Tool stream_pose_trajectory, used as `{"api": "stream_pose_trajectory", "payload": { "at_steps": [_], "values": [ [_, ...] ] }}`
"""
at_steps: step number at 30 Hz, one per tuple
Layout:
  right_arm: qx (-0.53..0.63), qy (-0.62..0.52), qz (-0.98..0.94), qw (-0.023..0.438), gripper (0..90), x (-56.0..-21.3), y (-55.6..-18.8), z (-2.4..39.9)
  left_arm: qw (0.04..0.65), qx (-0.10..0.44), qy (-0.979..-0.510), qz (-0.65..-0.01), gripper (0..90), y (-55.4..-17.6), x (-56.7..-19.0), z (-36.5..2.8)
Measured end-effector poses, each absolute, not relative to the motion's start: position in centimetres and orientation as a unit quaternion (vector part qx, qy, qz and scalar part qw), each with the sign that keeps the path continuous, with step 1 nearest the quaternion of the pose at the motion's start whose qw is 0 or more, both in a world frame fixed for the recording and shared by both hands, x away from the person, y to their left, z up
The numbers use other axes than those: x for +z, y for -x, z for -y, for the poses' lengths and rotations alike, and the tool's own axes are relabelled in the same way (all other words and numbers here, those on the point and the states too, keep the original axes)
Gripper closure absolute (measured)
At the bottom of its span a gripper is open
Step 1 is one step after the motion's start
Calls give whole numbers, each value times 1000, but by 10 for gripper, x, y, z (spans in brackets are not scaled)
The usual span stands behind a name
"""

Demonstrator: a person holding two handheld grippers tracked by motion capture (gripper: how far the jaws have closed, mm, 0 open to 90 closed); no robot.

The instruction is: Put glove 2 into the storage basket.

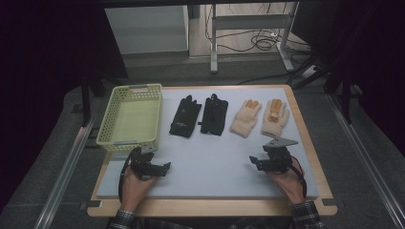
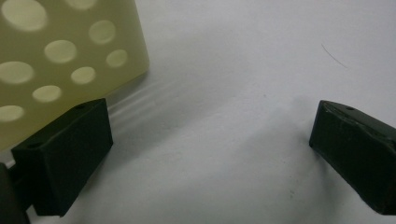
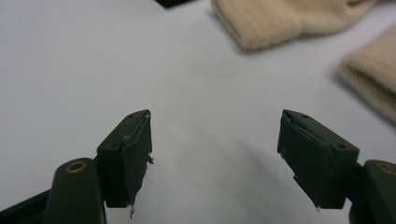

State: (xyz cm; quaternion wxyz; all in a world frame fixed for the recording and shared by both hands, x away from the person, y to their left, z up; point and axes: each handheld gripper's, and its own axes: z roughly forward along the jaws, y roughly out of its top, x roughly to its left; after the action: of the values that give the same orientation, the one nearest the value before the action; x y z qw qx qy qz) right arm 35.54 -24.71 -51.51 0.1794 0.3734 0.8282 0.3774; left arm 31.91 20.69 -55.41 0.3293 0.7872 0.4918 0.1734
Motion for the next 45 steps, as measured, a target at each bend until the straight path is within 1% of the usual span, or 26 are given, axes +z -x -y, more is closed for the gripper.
{"api": "stream_pose_trajectory", "payload": {
  "at_steps": [6,10,13,15,20,23,25,27,28,29,30,31,37,41,45],
  "values": [
    [378,-362,-836,164,290,-516,-366,225,329,173,-787,-492,0,-319,-554,-207],
    [377,-356,-839,164,306,-514,-373,216,329,173,-787,-492,0,-319,-554,-207],
    [380,-348,-842,160,332,-511,-387,203,329,173,-787,-492,0,-319,-554,-207],
    [380,-345,-843,159,340,-510,-389,201,329,173,-787,-492,0,-319,-554,-207],
    [387,-340,-844,150,400,-508,-411,180,329,173,-787,-492,0,-319,-554,-207],
    [389,-341,-843,146,412,-508,-418,173,330,173,-787,-492,0,-319,-554,-207],
    [387,-338,-845,151,428,-508,-424,166,329,173,-787,-492,0,-319,-554,-207],
    [383,-337,-846,152,455,-508,-430,159,329,173,-787,-492,0,-319,-554,-207],
    [381,-335,-848,153,485,-508,-436,154,329,173,-787,-492,0,-319,-554,-207],
    [381,-335,-848,153,485,-508,-436,154,329,173,-787,-492,0,-319,-554,-207],
    [378,-336,-849,153,529,-508,-444,149,329,172,-787,-492,0,-319,-554,-207],
    [378,-336,-849,153,529,-508,-444,149,329,172,-787,-492,0,-319,-554,-207],
    [377,-334,-849,159,600,-506,-466,136,330,172,-787,-492,0,-319,-554,-207],
    [374,-337,-849,160,602,-506,-480,128,330,172,-787,-492,0,-319,-554,-207],
    [371,-335,-850,169,560,-510,-495,116,330,172,-787,-492,0,-319,-554,-207]
  ]
}}
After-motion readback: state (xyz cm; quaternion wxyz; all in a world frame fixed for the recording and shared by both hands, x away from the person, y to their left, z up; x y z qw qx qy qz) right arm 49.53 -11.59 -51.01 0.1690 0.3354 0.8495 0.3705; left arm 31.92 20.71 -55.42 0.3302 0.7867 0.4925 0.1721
